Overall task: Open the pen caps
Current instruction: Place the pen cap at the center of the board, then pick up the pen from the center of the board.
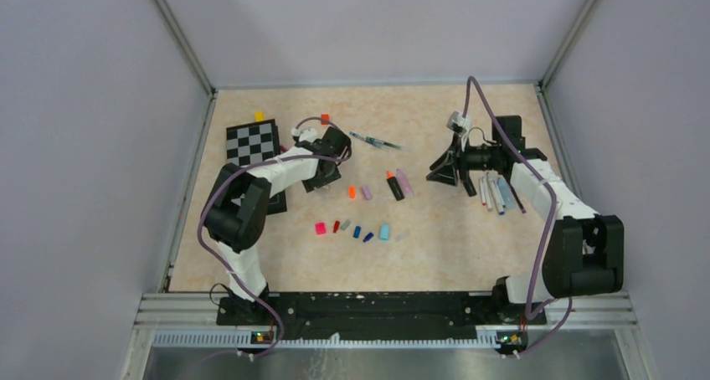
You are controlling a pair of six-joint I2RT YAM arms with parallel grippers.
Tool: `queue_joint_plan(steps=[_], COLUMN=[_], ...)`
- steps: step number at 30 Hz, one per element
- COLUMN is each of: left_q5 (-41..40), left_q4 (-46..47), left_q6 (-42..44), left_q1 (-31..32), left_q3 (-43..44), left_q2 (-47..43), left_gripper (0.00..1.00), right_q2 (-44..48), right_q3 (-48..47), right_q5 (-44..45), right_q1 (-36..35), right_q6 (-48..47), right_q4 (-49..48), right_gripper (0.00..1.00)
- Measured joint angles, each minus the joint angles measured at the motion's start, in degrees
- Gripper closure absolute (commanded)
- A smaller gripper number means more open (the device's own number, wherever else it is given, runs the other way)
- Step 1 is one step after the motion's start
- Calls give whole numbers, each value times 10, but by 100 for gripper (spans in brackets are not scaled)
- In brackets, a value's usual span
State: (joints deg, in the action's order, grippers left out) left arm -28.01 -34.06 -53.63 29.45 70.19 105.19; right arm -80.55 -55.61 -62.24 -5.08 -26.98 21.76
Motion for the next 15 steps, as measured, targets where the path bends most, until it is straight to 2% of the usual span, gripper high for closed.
queue_joint_plan(steps=[10,15], left_q5=[9,15], left_q4=[3,2], left_q6=[9,10], left_q1=[-2,-2], left_q3=[10,9], left_q2=[28,28], left_gripper=[55,59], right_q2=[-7,-7], right_q3=[0,0], right_q5=[0,0], right_q1=[0,0], right_q6=[-5,-5], right_q4=[12,16], right_gripper=[59,59])
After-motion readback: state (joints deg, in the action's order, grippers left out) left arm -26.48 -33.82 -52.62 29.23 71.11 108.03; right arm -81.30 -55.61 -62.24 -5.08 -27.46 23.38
